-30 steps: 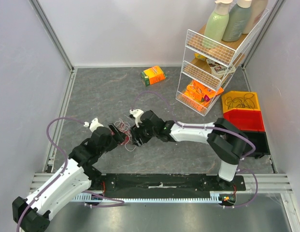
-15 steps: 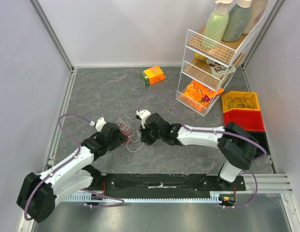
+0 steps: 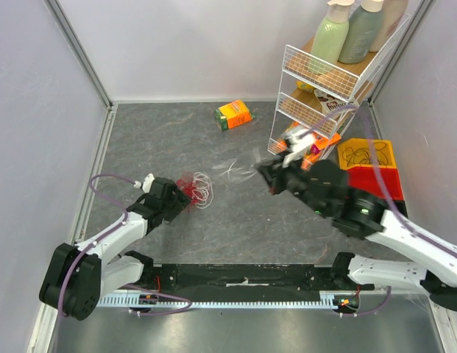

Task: Untangle the cables

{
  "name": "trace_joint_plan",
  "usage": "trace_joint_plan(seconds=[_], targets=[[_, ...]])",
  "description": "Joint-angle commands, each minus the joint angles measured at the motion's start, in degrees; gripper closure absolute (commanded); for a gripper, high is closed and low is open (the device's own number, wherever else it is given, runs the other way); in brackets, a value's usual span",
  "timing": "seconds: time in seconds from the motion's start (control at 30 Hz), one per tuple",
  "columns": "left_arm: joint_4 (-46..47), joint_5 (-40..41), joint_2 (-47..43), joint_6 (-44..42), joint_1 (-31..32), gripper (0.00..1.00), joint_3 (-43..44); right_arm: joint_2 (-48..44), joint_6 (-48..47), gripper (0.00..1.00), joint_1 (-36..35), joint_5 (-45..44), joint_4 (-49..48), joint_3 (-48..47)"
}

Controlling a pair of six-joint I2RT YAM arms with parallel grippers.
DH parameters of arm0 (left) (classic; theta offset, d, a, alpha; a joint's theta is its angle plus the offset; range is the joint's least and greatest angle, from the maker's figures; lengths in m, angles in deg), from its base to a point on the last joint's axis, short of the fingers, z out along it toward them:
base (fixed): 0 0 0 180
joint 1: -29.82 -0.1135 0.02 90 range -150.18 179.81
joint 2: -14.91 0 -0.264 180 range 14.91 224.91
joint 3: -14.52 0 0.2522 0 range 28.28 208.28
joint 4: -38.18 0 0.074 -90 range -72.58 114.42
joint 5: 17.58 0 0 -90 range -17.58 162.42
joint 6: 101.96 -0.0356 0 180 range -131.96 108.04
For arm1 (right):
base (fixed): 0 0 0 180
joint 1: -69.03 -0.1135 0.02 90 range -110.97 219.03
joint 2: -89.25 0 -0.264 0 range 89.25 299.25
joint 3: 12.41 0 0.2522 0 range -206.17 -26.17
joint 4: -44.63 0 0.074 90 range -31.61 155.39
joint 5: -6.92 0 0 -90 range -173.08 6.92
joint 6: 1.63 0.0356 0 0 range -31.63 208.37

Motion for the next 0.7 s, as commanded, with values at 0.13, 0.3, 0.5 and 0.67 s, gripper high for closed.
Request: trace_joint_plan(seconds=[0.13, 0.3, 0.5, 0.67], targets=[[-1.93, -0.27, 0.19, 0.27, -1.76, 0.22, -3.42, -12.6, -5.43, 1.0, 0.02, -16.93, 7.58, -9.9], [-3.41, -0.88, -1.48, -1.32, -1.94, 0.21, -1.85, -11.64, -4.82, 1.0, 0.02, -16.32, 9.16, -9.65], [-4.04, -6.32, -15.17, -6.05, -1.94, 0.16, -1.31, -8.21, -2.36, 1.0, 0.02, -11.14, 8.9, -4.73], [-2.37, -14.84, -21.78, -10.28, -2.03, 0.11, 0.35, -7.51, 1.07, 1.0, 0.02, -12.0, 9.77, 1.16]])
